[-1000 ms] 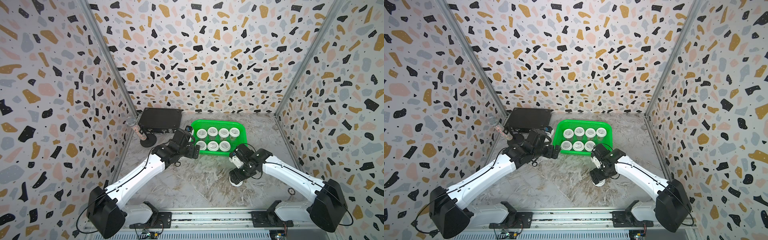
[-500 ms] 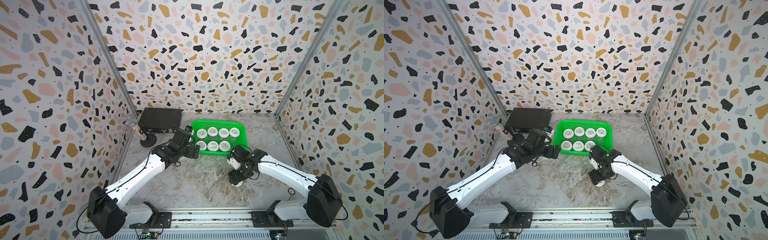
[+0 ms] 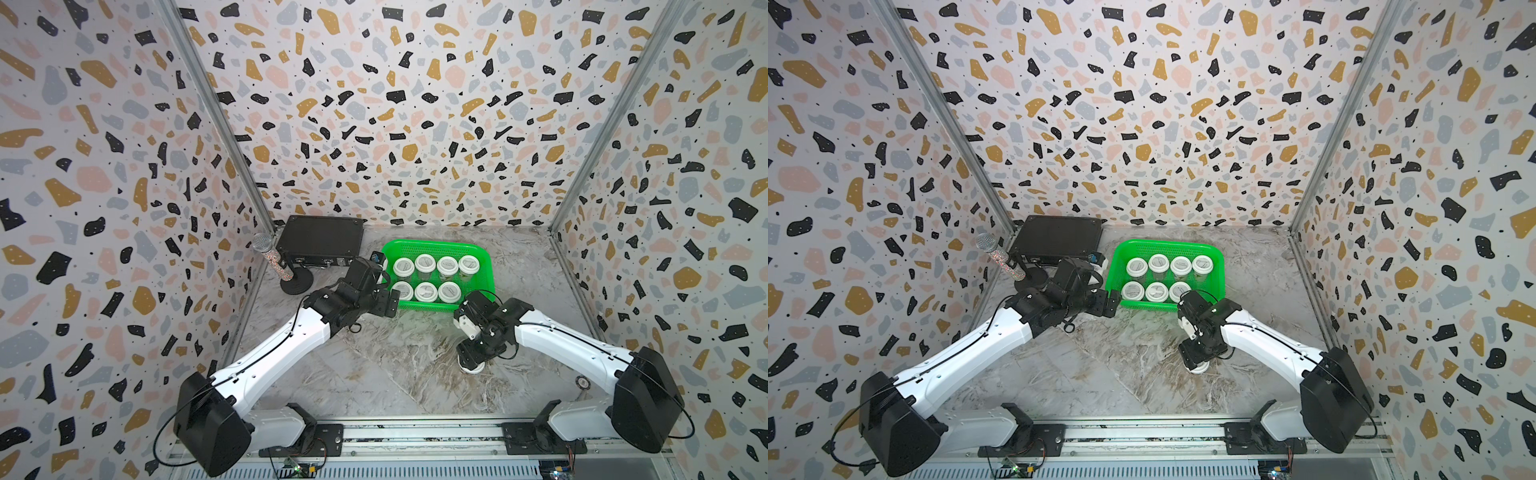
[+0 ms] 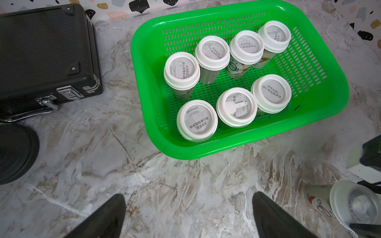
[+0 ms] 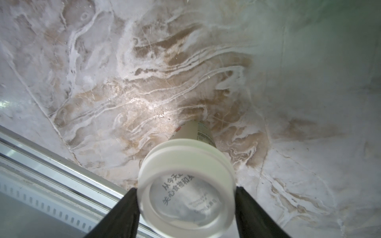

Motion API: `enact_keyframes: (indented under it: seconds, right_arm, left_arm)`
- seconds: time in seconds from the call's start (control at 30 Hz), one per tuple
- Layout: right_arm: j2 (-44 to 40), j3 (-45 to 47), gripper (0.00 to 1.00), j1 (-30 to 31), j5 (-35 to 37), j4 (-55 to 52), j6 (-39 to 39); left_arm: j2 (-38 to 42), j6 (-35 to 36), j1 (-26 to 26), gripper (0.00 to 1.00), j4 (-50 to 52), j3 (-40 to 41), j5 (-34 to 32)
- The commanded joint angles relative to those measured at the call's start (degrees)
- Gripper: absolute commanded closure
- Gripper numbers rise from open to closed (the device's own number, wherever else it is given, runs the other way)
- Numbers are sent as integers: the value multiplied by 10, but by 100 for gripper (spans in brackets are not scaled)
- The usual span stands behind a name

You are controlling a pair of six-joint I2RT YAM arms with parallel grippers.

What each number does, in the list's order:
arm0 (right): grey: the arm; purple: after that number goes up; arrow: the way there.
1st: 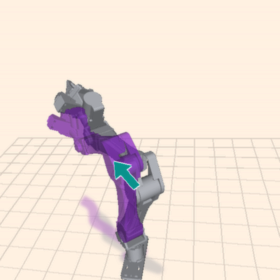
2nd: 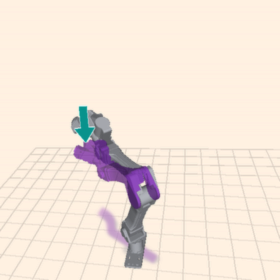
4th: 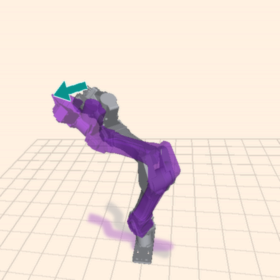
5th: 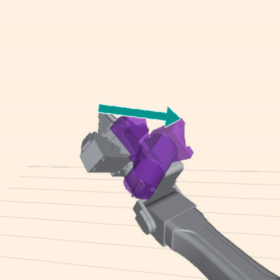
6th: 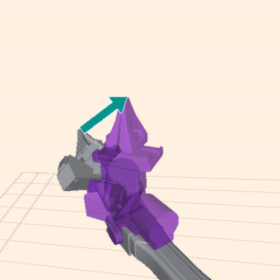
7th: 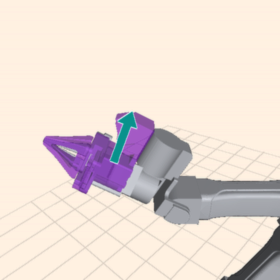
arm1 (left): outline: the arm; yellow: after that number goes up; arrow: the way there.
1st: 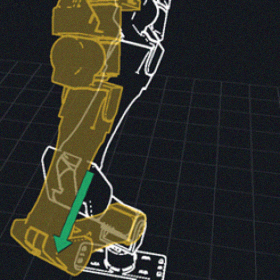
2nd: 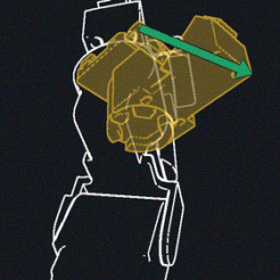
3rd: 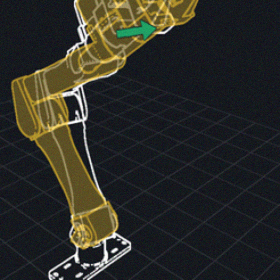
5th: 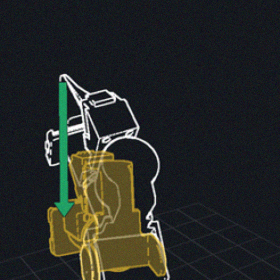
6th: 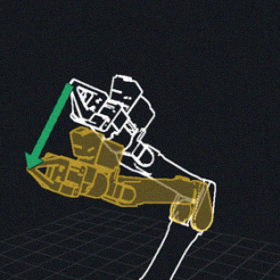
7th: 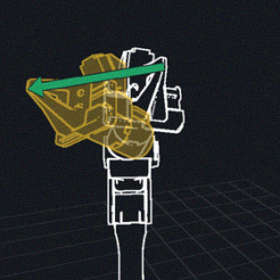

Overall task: Put the yogurt in the basket
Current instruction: Pick up the yogurt from the center of the board, then place the yogurt in the basket.

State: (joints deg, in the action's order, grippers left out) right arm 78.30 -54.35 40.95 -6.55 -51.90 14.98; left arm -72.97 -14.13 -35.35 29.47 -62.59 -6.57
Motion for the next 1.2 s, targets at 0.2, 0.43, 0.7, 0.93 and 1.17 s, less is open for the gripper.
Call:
enact_keyframes:
  seconds: [0.2, 0.43, 0.7, 0.93, 1.17]
  right_arm:
    - [-26, -11, 28, 4, 15, -26, -1]
    - [-31, -34, 28, 4, 27, -43, -12]
    - [-43, -100, 27, -4, 3, -44, -31]
    - [-33, -184, 26, -66, -70, -44, -69]
    - [4, -266, 26, -153, -144, -33, -95]
  left_arm:
    - [1, 9, 5, 1, -11, -4, -6]
    - [1, 9, 5, 1, -11, -4, -6]
    - [2, 8, 6, 1, -12, -4, -4]
    - [3, 9, 7, 1, -12, -5, -4]
    - [-1, 9, 8, 1, -13, -7, -1]
